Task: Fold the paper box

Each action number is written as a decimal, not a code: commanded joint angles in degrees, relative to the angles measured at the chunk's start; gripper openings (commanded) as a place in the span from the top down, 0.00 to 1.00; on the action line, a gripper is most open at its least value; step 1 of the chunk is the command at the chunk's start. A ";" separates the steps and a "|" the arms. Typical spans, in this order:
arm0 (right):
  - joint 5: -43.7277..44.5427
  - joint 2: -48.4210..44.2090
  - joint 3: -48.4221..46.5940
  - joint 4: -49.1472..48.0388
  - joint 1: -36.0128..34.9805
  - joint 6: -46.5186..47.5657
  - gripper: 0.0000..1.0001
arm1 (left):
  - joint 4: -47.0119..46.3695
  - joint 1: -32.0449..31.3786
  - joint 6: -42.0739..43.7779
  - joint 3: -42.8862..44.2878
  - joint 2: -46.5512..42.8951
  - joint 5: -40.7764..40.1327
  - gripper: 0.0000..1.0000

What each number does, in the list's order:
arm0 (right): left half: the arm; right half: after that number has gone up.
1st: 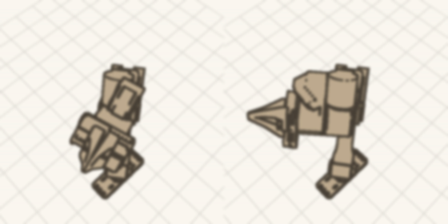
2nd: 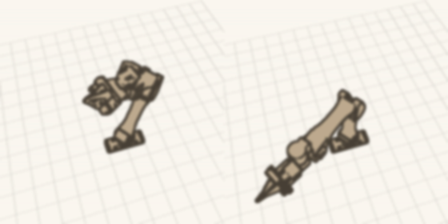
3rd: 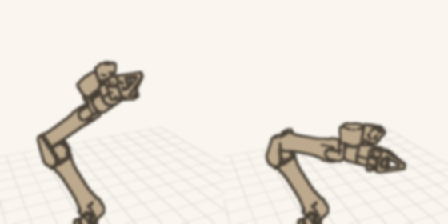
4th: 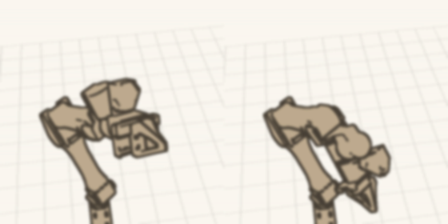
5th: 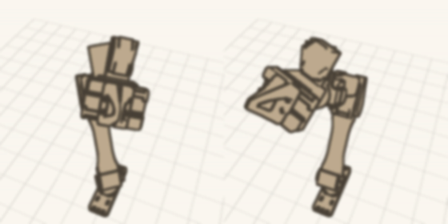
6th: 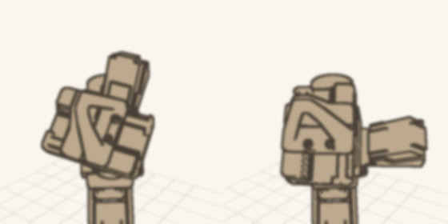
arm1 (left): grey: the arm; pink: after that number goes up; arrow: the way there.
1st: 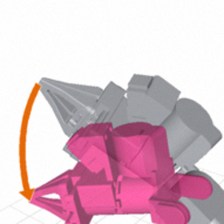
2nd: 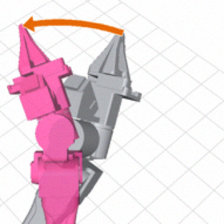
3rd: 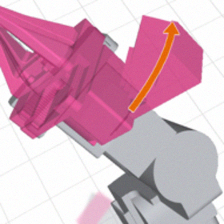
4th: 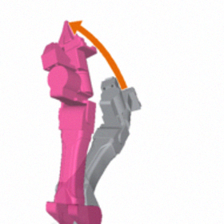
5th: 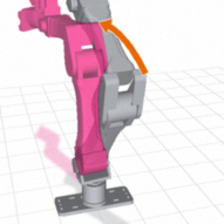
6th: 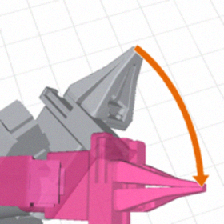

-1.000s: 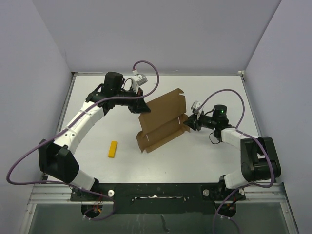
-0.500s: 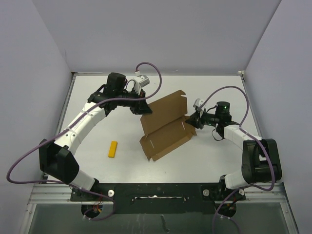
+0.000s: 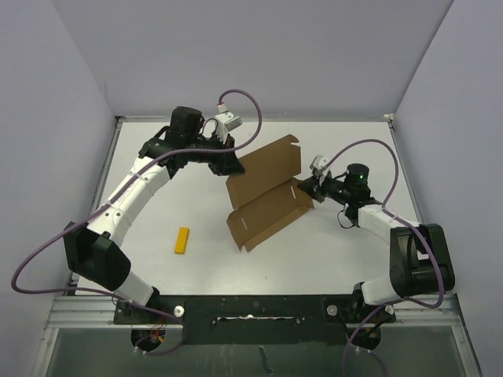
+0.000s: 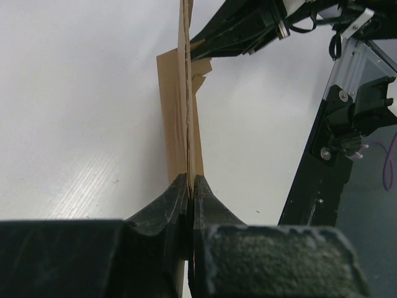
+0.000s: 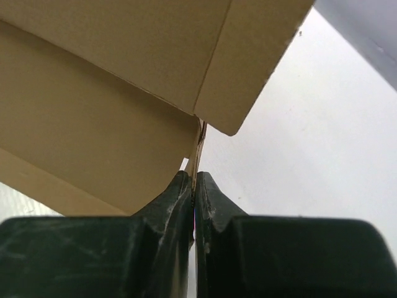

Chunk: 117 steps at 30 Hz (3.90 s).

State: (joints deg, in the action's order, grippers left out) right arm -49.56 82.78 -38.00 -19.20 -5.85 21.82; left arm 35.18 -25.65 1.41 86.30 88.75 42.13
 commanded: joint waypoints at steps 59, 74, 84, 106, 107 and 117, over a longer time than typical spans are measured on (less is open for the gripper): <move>-0.04 3.60 -15.18 25.74 0.38 7.46 0.55 | -1.00 -0.59 8.88 2.92 -0.33 -3.12 1.00; -6.32 16.68 -31.93 45.93 4.93 10.60 0.41 | -1.20 -0.81 8.48 3.44 -0.40 -1.93 1.00; -7.46 22.89 -38.54 54.62 3.48 13.07 0.59 | -1.17 -0.89 8.60 3.58 -0.68 -1.70 1.00; 4.90 2.68 -6.81 -10.48 -3.06 -1.13 1.00 | -6.63 -0.76 2.78 1.00 -3.95 0.21 1.00; 6.95 3.30 -5.20 -14.59 -3.95 -1.24 1.00 | -7.08 -0.72 2.84 0.63 -3.51 0.18 1.00; 22.41 8.79 8.15 -45.66 -7.95 -2.76 1.00 | -8.81 -1.22 3.03 -1.77 -2.05 1.54 1.00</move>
State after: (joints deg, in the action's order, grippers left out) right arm -32.62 90.76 -32.05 -47.75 -13.65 20.93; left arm 31.77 -26.22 4.67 84.75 86.91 40.58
